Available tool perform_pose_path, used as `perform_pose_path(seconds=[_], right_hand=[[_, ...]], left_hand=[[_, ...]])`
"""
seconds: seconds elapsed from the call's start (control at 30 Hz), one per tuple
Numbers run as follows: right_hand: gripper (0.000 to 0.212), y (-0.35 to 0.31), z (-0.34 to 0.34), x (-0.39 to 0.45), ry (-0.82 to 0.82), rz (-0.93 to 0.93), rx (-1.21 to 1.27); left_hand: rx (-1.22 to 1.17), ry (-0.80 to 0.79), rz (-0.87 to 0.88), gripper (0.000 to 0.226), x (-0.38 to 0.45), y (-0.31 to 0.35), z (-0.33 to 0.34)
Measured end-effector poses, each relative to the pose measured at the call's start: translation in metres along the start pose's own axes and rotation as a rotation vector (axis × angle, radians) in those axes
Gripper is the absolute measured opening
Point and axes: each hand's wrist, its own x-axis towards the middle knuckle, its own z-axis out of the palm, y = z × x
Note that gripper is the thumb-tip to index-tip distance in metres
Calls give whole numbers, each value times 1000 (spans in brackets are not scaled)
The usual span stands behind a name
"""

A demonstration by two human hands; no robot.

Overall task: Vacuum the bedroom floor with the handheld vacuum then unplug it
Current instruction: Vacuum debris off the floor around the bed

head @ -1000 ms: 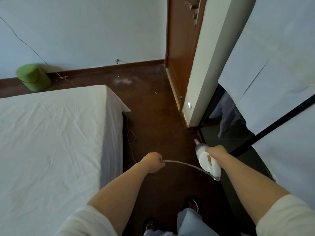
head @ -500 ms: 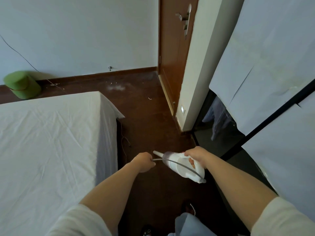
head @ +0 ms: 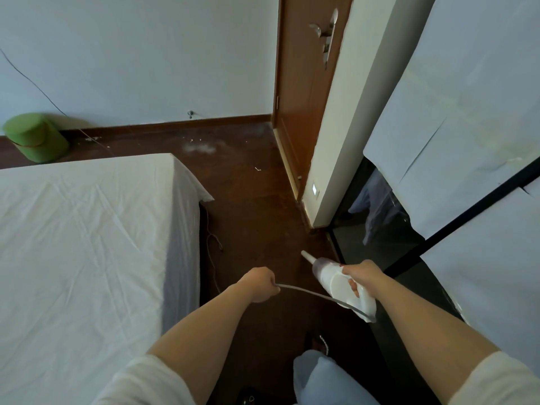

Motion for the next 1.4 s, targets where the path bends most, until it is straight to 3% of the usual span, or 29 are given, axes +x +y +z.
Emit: perform_pose_path(seconds=[0.27,0.47,0.73,1.03,1.4], right_hand=[[18,-53,-4,50,-28,-4,16],[42,-110,-28,102,-66,-5,-12],[48,-160,-46,148,-71,-54,-87],[47,-221,-11,161,-80,-64,-95],[47,-333,72,162,-125,-52,-6]], left_hand=[[4,33,-71,25,43,14,-39],[-33,95,-129,25,88,47,-88],[-87,104,-173,23,132,71,-112],[-138,124,-206,17,151,20,-147],[-148,228,-182,23,182,-85,-269]])
